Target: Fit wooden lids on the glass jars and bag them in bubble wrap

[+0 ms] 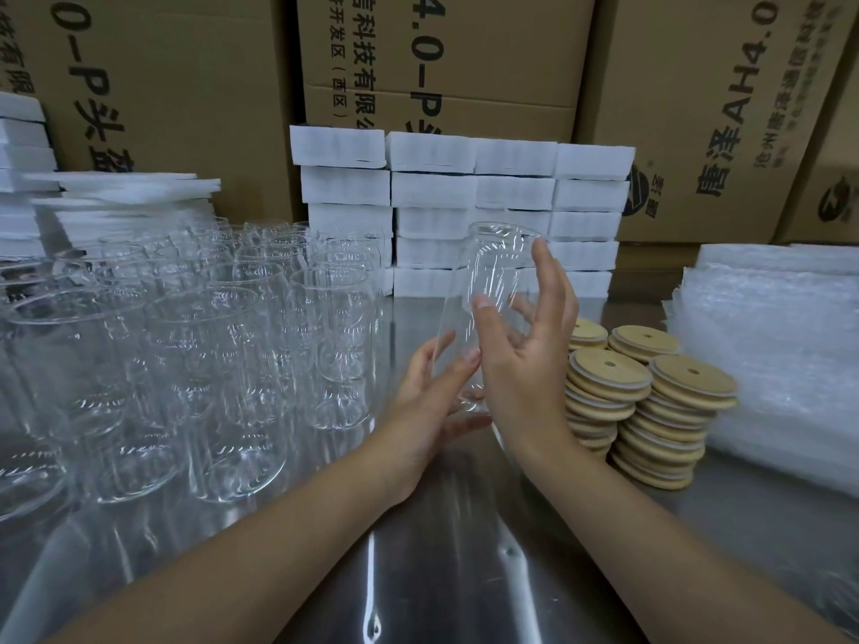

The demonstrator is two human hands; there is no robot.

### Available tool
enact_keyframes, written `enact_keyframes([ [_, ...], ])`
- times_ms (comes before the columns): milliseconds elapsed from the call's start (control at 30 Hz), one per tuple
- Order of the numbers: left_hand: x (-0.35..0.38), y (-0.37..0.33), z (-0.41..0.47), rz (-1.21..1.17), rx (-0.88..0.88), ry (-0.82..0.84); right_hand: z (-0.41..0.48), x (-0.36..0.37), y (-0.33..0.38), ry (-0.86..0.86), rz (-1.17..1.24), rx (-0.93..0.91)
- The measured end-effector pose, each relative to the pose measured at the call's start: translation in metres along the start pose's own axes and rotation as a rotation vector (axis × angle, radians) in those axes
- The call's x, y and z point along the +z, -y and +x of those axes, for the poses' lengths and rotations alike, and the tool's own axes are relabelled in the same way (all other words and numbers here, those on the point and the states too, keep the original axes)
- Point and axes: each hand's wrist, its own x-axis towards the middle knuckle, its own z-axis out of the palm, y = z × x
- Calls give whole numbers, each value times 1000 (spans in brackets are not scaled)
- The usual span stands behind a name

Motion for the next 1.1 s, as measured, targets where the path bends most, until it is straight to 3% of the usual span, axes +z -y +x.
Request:
enact_keyframes([
  [233,-3,-3,-1,173,114,-41,3,1,-8,-10,127,30],
  [433,-7,-5,0,182,126,-28,8,2,-10,-6,237,89],
  [900,-5,-9,1,-20,-60,72,12,0,-6,63,485,322],
  [1100,1,-4,6,-21,-69,-16,14,-2,-1,-3,393,336],
])
